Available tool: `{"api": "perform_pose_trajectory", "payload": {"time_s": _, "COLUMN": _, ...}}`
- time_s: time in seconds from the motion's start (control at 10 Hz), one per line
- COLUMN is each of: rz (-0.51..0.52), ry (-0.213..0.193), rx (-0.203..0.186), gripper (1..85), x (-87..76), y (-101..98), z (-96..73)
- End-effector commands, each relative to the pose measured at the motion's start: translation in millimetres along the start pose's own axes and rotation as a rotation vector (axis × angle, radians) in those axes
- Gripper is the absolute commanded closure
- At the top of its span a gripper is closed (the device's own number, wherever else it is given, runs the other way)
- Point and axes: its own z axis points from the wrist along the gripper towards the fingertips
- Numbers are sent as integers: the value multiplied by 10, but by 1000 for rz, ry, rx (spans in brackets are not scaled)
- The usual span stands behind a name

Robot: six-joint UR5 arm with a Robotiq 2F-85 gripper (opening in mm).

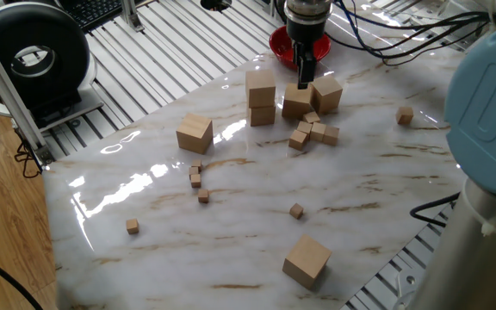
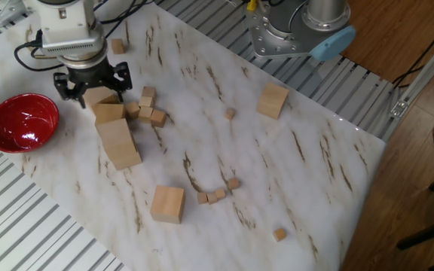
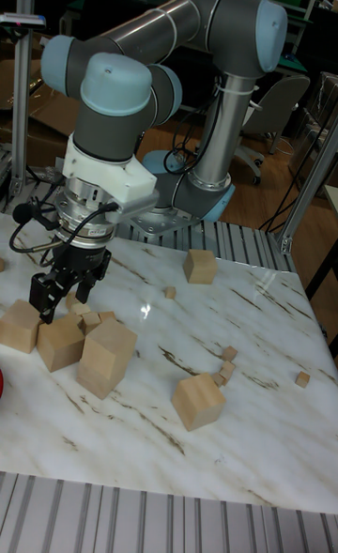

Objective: Stack the blocks in a vertical line of five

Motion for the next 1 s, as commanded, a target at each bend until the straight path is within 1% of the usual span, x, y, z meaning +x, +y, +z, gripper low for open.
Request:
{"api": "perform_pose_trajectory", "payload": {"time_s": 0.0, "rz": 5, "ry": 14, "rx": 12, "gripper": 210, "x": 48, "y": -29, "z": -23}}
{"api": "perform_pose_trajectory", "payload": {"time_s": 0.1, "rz": -7, "ry": 50, "rx": 13, "gripper": 217, "x": 137, "y": -35, "z": -23}}
{"api": "perform_pose_trajectory", "payload": {"time_s": 0.2, "rz": 2, "ry": 55, "rx": 16, "gripper": 213, "x": 152, "y": -42, "z": -22}}
{"api": "perform_pose_trajectory", "payload": {"time_s": 0.4, "rz": -23, "ry": 42, "rx": 7, "gripper": 207, "x": 144, "y": -10, "z": -29}}
{"api": "perform_pose_trajectory", "payload": {"time_s": 0.6, "rz": -19, "ry": 46, "rx": 2, "gripper": 190, "x": 157, "y": 4, "z": -26}}
{"api": "perform_pose_trajectory", "payload": {"time_s": 0.7, "rz": -15, "ry": 35, "rx": 0, "gripper": 190, "x": 131, "y": 12, "z": -23}}
{"api": "perform_pose_trajectory", "payload": {"time_s": 0.8, "rz": -1, "ry": 30, "rx": 16, "gripper": 200, "x": 117, "y": -31, "z": -19}}
{"api": "perform_pose_trajectory", "payload": {"time_s": 0.9, "rz": 7, "ry": 22, "rx": 56, "gripper": 197, "x": 100, "y": -134, "z": -21}}
